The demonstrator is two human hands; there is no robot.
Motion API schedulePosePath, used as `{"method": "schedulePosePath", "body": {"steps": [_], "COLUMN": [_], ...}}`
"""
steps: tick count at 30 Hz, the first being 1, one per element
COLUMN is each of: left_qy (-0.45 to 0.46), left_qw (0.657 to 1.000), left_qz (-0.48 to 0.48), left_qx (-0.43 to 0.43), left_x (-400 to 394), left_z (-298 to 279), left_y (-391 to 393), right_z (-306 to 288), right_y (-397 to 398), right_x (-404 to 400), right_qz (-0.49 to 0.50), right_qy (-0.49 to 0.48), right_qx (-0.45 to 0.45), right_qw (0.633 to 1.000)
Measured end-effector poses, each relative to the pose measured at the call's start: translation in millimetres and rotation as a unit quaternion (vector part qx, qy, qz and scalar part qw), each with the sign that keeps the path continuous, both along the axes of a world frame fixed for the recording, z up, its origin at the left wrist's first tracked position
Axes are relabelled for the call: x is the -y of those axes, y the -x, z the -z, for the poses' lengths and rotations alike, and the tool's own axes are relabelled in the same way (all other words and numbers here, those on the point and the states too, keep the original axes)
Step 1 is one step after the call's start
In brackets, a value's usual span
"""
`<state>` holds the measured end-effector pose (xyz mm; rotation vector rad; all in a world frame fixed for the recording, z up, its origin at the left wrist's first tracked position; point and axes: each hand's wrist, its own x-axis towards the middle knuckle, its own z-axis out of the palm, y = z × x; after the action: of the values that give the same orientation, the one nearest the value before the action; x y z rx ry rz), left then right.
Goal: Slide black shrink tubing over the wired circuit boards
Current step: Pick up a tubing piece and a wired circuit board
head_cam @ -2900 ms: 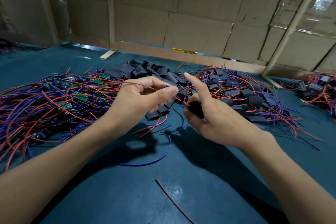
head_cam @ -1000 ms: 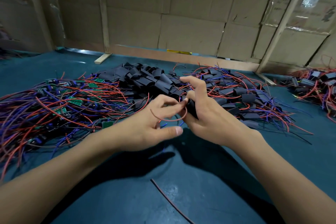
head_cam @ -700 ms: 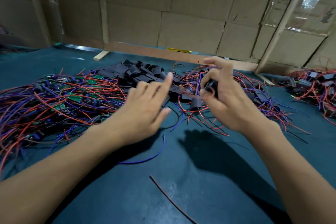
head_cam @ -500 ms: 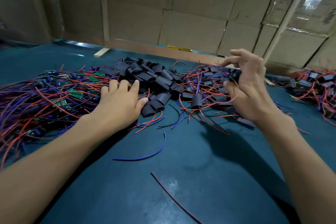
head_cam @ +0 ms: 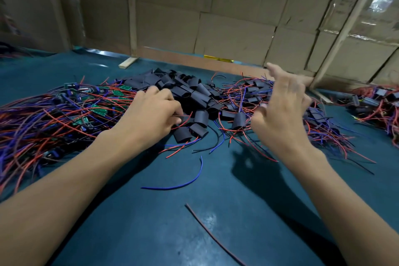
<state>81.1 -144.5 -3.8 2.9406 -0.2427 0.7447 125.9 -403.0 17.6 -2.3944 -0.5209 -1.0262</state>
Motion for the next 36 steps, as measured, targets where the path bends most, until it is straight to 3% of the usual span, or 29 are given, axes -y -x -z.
{"method": "schedulePosePath", "body": {"steps": [3, 8, 11, 13, 17, 21, 23, 26, 27, 30, 32, 36], "left_qy": [0.001, 0.016, 0.035, 0.071, 0.149, 0.172, 0.142, 0.042, 0.014, -0.013, -0.035, -0.066], "left_qw": [0.998, 0.99, 0.976, 0.971, 0.962, 0.965, 0.979, 0.984, 0.978, 0.939, 0.919, 0.932], "left_qz": [0.015, 0.087, 0.163, 0.182, 0.192, 0.195, 0.137, -0.06, -0.146, -0.342, -0.378, -0.337], "left_qx": [0.064, 0.106, 0.137, 0.139, 0.126, 0.038, 0.046, 0.164, 0.15, -0.029, -0.107, -0.112], "left_x": [3.5, 15.8, 14.9, 11.6, 12.1, 8.8, 1.8, -19.3, -26.4, -32.8, -28.6, -23.9], "left_z": [-2.2, -5.9, -7.6, -7.1, 0.1, -0.2, -7.8, -23.0, -26.4, -26.9, -21.6, -17.5], "left_y": [5.9, 8.2, 7.4, 7.3, 6.4, 6.6, 7.7, 7.4, 7.0, 12.4, 12.7, 9.6], "right_z": [9.3, 32.5, 34.4, 32.6, 39.1, 56.6, 57.2, 52.5, 50.6, 46.8, 44.2, 41.9], "right_y": [16.1, 26.5, 24.1, 20.5, 17.0, 15.9, 17.2, 17.6, 17.8, 17.4, 16.3, 16.6], "right_x": [-21.5, -46.2, -49.8, -48.6, -45.7, -45.9, -46.0, -43.5, -41.8, -36.0, -33.8, -34.0], "right_qz": [-0.1, -0.227, -0.292, -0.307, -0.339, -0.27, -0.263, -0.281, -0.286, -0.294, -0.295, -0.294], "right_qy": [0.029, 0.064, -0.002, -0.068, -0.15, -0.059, -0.044, 0.067, 0.111, 0.134, 0.126, 0.154], "right_qx": [0.008, -0.062, -0.062, -0.079, -0.227, -0.221, -0.22, -0.176, -0.159, -0.169, -0.186, -0.14], "right_qw": [0.995, 0.97, 0.954, 0.946, 0.901, 0.935, 0.938, 0.941, 0.938, 0.931, 0.929, 0.933]}}
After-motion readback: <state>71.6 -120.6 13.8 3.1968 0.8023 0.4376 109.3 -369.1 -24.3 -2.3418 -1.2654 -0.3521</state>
